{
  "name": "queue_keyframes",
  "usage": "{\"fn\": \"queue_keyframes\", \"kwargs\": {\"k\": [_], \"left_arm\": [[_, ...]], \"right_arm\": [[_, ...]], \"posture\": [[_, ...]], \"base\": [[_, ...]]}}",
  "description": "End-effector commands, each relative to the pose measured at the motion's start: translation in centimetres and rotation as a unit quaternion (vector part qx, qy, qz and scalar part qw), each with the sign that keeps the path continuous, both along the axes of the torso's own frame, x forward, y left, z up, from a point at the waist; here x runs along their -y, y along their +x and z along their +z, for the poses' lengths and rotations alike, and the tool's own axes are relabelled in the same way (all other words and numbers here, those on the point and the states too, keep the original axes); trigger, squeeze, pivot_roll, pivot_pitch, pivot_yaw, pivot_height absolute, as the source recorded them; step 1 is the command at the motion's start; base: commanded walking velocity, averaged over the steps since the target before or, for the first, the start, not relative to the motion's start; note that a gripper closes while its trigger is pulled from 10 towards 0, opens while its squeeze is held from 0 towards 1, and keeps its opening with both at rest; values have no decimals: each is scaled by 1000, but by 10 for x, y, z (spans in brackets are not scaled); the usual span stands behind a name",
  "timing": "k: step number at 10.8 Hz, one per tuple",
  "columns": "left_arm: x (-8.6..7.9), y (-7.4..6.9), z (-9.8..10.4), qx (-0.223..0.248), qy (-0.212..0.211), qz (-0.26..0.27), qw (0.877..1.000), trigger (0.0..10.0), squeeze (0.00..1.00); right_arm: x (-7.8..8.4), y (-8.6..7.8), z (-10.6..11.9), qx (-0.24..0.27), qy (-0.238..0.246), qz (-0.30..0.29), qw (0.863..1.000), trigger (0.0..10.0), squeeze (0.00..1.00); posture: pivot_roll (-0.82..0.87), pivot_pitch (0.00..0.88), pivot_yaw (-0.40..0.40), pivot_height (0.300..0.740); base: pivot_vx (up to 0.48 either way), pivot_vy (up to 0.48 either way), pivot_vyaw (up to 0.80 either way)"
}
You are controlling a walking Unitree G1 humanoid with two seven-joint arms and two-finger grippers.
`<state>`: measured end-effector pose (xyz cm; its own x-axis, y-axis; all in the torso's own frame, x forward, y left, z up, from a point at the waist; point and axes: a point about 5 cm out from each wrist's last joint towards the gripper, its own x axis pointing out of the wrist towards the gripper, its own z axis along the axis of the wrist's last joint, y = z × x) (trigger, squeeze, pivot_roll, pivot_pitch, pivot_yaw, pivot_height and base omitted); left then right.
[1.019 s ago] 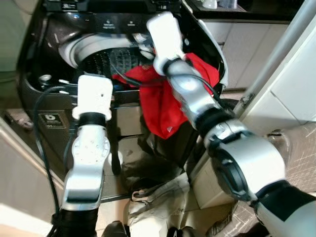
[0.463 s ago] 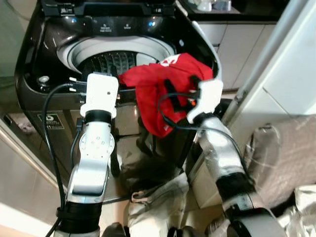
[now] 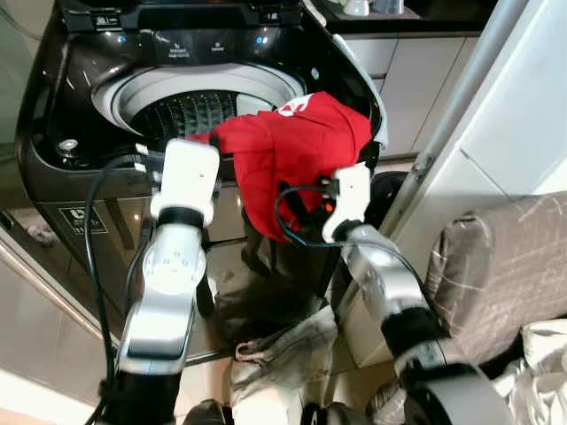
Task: Clothes washing
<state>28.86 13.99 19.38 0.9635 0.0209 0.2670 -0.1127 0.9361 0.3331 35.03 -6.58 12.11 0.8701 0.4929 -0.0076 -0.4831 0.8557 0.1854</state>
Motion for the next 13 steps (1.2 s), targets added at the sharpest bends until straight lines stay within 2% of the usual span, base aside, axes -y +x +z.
{"fn": "queue_keyframes", "kwargs": {"k": [1, 3, 5, 7, 8, 9, 10, 11, 13], "left_arm": [[2, -2, -1, -14, 4, -10, 1000, 10000, 0], [-2, -9, -5, -24, 2, 3, 1000, 10000, 0], [-4, -11, -6, -23, 0, 18, 1000, 10000, 0], [-7, -11, -4, -19, -1, 27, 999, 10000, 0], [-6, -10, -4, -19, -2, 27, 999, 10000, 0], [-6, -7, -3, -15, -2, 28, 999, 10000, 0], [-5, -5, -2, -14, 0, 25, 1000, 10000, 0], [-5, -3, -1, -11, 2, 27, 1000, 10000, 0], [-4, -2, -2, -13, 1, 27, 1000, 10000, 0]], "right_arm": [[-2, 2, 1, -8, -10, 8, 1000, 10000, 0], [-10, 10, 0, -13, -36, 20, 999, 10000, 0], [-13, 26, 22, 30, -88, 20, 995, 10000, 0], [-22, 42, 72, 114, -112, 25, 987, 10000, 0], [-30, 48, 100, 163, -132, 31, 977, 10000, 0], [-39, 50, 128, 221, -167, 24, 961, 10000, 0], [-39, 52, 136, 227, -168, 7, 959, 10000, 0], [-38, 52, 145, 242, -132, -3, 961, 10000, 0], [-34, 47, 127, 239, -110, 6, 965, 10000, 0]], "posture": [[34, 75, -52, 731], [73, 70, -78, 731], [94, 57, -97, 731], [102, 39, -103, 731], [102, 28, -102, 731], [96, 16, -95, 731], [93, 11, -93, 731], [92, 2, -95, 731], [77, 4, -90, 731]], "base": [[0, 0, 0], [0, 0, 0], [0, 0, 0], [0, 0, 0], [0, 0, 0], [0, 0, 0], [0, 0, 0], [0, 0, 0], [0, 0, 0]]}}
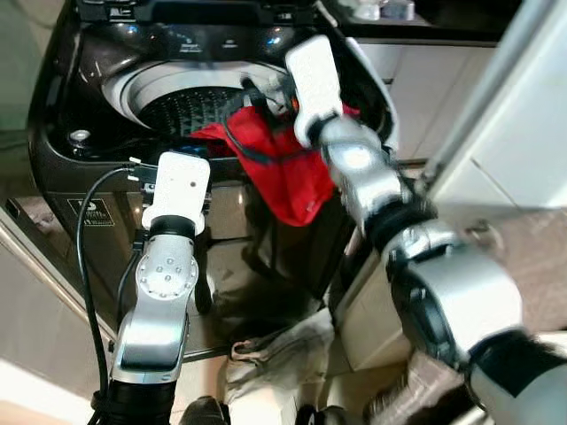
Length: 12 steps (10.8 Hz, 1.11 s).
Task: Clothes washing
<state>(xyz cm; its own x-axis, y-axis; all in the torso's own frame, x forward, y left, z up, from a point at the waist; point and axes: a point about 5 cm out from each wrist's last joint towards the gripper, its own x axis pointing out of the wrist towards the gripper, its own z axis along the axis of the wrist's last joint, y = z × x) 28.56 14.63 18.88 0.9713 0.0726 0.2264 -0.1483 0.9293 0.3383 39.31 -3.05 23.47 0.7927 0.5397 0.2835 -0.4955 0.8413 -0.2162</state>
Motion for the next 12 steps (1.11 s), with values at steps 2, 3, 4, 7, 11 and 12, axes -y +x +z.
{"fn": "queue_keyframes", "kwargs": {"k": [2, 3, 4, 7, 11, 12], "left_arm": [[4, 3, 3, 7, 0, -8, 1000, 10000, 0], [4, 3, 2, 4, 1, -12, 1000, 10000, 0], [4, 3, 3, 7, 3, -11, 1000, 10000, 0], [10, 4, 0, 2, 2, -26, 1000, 10000, 0], [3, 1, 1, 3, 12, -22, 1000, 10000, 0], [2, 1, 1, 3, 12, -20, 1000, 10000, 0]], "right_arm": [[9, -12, -20, 2, 43, 5, 999, 10000, 0], [21, -34, -34, 10, 86, 0, 996, 10000, 0], [29, -57, -34, 32, 101, 11, 994, 10000, 0], [49, -78, -79, -73, 97, 24, 992, 10000, 0], [46, -62, -122, -257, 107, 59, 959, 10000, 0], [39, -59, -125, -276, 111, 69, 952, 10000, 0]], "posture": [[48, 16, -72, 731], [37, 22, -67, 731], [13, 28, -65, 731], [-25, 48, -46, 731], [24, 52, -43, 731], [37, 50, -47, 731]], "base": [[0, 0, 0], [0, 0, 0], [0, 0, 0], [0, 0, 0], [0, 0, 0], [0, 0, 0]]}}
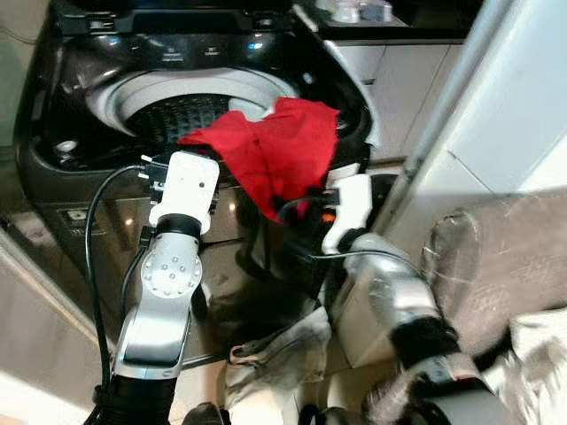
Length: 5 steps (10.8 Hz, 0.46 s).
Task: Clothes washing
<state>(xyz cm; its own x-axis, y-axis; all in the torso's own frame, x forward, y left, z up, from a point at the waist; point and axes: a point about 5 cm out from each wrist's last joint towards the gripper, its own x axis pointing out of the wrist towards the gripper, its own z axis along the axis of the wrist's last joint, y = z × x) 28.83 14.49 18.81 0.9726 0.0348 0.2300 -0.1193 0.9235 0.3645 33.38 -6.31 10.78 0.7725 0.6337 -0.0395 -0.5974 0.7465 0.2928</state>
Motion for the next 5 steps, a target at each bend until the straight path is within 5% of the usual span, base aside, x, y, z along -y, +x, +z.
{"fn": "queue_keyframes", "kwargs": {"k": [1, 2, 5], "left_arm": [[0, -2, 2, 3, -2, -3, 1000, 10000, 0], [0, -2, 2, 3, -2, 0, 1000, 10000, 0], [-2, -4, 3, 5, -3, 4, 1000, 10000, 0]], "right_arm": [[0, 4, -1, -16, 7, -1, 1000, 10000, 0], [-6, 10, -5, -43, 12, -4, 999, 10000, 0], [6, 30, 2, -21, -58, -38, 997, 10000, 0]], "posture": [[37, 50, -47, 731], [37, 50, -47, 731], [69, 50, -54, 731]], "base": [[0, 0, 0], [0, 0, 0], [0, 0, 0]]}}
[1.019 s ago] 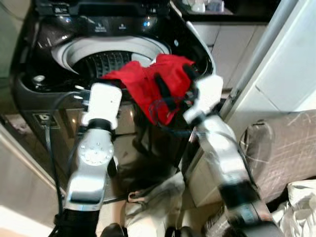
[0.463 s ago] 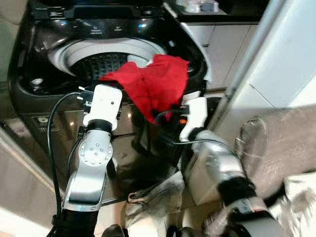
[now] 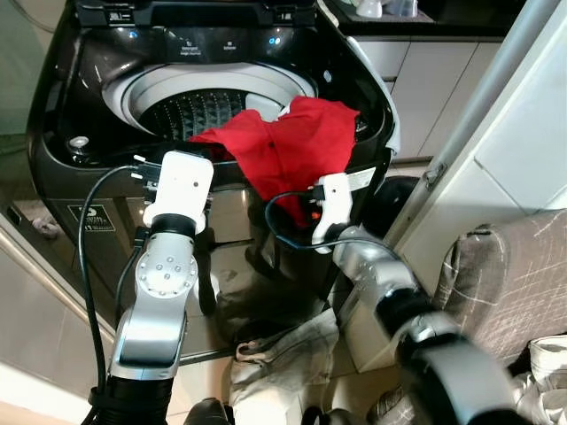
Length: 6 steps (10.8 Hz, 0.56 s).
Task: Clothes washing
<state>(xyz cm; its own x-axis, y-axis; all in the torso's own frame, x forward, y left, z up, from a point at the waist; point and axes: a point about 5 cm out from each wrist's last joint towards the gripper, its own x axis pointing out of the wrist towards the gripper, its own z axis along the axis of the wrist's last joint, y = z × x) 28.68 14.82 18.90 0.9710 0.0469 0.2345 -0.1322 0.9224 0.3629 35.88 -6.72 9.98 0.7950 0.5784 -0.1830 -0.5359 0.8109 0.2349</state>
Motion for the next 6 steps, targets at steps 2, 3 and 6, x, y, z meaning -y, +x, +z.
{"fn": "queue_keyframes", "kwargs": {"k": [2, 3, 6], "left_arm": [[1, -3, 2, 2, -4, 1, 1000, 10000, 0], [2, -2, 2, 4, -4, 0, 1000, 10000, 0], [3, -1, 3, 5, -4, 0, 1000, 10000, 0]], "right_arm": [[7, 19, 31, 73, -53, -12, 996, 10000, 0], [-1, 30, 59, 126, -79, -2, 989, 10000, 0], [-19, 42, 109, 195, -69, 10, 978, 10000, 0]], "posture": [[69, 50, -54, 731], [69, 47, -54, 731], [69, 43, -55, 731]], "base": [[0, 0, 0], [0, 0, 0], [0, 0, 0]]}}
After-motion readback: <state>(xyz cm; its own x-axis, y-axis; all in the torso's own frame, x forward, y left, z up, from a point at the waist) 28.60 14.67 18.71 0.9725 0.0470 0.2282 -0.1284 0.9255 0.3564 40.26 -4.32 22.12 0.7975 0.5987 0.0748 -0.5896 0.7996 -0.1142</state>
